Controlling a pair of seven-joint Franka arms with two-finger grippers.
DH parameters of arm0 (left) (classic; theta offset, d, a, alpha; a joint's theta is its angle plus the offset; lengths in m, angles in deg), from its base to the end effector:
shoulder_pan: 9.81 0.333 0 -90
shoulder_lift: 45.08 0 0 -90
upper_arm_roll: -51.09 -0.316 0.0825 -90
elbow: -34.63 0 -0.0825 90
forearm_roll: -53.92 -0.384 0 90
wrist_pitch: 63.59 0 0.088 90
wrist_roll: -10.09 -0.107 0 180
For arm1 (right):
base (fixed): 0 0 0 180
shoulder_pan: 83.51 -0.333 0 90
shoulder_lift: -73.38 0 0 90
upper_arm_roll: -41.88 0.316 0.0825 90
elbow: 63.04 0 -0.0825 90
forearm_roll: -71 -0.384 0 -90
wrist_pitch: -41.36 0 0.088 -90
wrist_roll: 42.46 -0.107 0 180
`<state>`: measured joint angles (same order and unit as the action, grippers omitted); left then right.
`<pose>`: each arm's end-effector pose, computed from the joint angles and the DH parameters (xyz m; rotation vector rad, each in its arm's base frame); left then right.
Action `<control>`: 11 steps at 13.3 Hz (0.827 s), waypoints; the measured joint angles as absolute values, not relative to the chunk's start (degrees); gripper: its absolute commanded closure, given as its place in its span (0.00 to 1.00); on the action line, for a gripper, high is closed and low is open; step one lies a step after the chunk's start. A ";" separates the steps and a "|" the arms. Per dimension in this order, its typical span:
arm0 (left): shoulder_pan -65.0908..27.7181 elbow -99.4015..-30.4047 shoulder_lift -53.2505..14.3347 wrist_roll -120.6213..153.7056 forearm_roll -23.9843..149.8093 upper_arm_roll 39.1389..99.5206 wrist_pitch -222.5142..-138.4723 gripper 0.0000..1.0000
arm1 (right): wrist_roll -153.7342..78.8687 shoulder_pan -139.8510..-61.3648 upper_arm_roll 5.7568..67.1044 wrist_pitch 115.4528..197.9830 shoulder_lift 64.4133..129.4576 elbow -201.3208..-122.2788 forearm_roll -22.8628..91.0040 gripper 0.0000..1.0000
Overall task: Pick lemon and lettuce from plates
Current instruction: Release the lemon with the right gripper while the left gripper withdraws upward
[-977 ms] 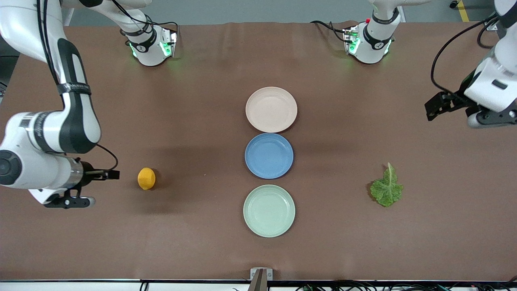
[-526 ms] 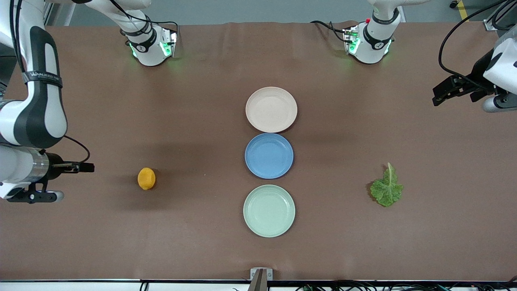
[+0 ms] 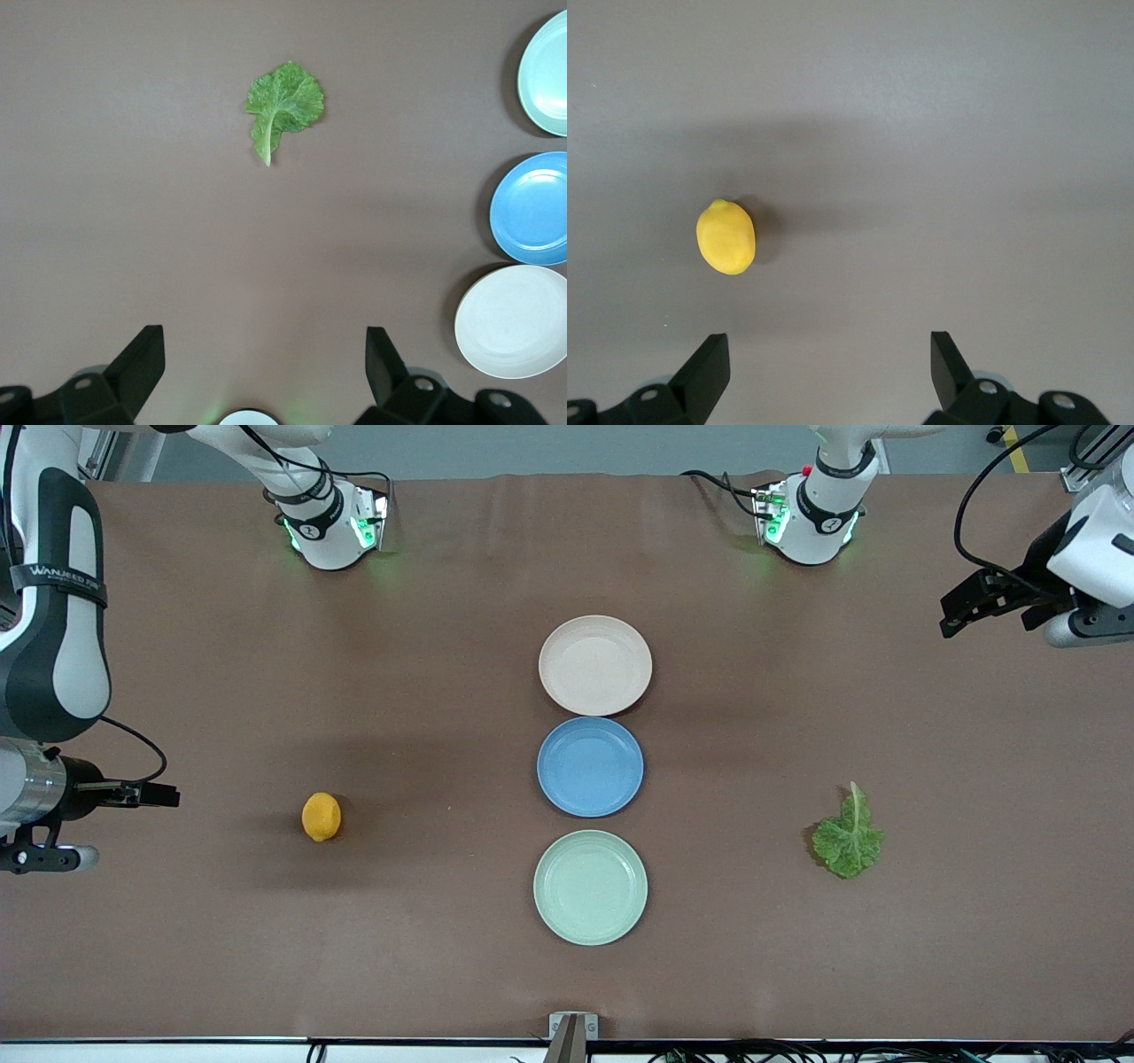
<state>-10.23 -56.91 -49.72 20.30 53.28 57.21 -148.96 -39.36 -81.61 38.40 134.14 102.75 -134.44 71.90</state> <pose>0.5174 -0.0606 0.6482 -3.1162 -0.1017 0.0374 0.6893 -0.0573 0.4596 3.0979 -0.0499 -0.2196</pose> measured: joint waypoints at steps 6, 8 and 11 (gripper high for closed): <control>-9.90 -58.82 -51.75 15.75 53.28 56.97 -150.34 0.00 | -39.12 -81.18 38.49 131.74 99.07 -135.66 70.98 0.00; -9.91 -59.34 -52.33 15.73 53.28 56.97 -150.46 0.00 | -38.95 -81.21 38.63 134.82 95.21 -140.92 70.85 0.00; -9.92 -59.62 -52.58 15.73 53.28 56.97 -150.58 0.00 | -38.81 -82.03 38.67 139.55 87.56 -151.21 70.82 0.00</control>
